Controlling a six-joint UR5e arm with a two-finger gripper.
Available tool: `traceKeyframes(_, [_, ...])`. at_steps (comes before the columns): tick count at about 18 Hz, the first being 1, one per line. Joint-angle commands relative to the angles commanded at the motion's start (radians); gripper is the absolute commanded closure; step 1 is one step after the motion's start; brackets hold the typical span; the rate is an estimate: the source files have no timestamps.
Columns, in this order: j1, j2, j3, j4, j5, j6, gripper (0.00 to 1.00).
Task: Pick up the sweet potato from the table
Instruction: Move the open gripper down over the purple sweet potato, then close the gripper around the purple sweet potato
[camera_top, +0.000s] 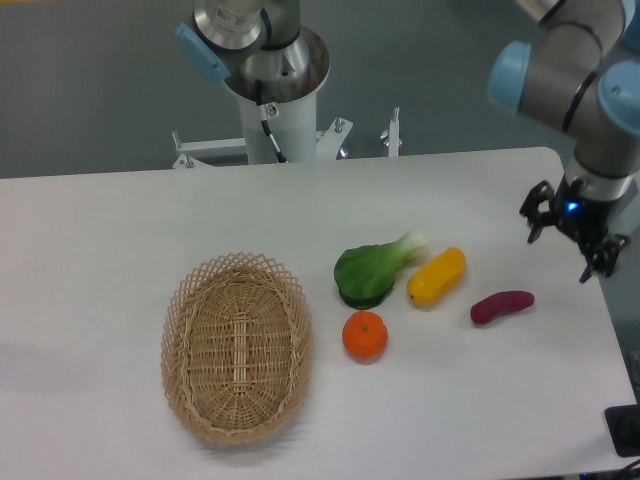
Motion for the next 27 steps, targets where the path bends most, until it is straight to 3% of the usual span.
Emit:
traceKeyframes(8, [-0.015, -0.049, -0.031, 0.025, 0.040, 0.115, 0.00])
traceKeyframes(13, [-0.031, -0.063, -0.113, 0.136, 0.051, 0.110, 0.00])
traceKeyframes(16, [-0.034, -0.057, -0.158, 0.155, 0.051, 0.106, 0.00])
traceKeyframes(22, [-0.037, -0.060, -0.181, 0.199, 0.052, 0.098, 0.01])
traceKeyframes(24, [-0.037, -0.060, -0.189, 0.216, 0.052, 0.098, 0.06])
traceKeyframes(27, [-0.037, -0.060, -0.183, 0.216, 0.052, 0.089, 0.40])
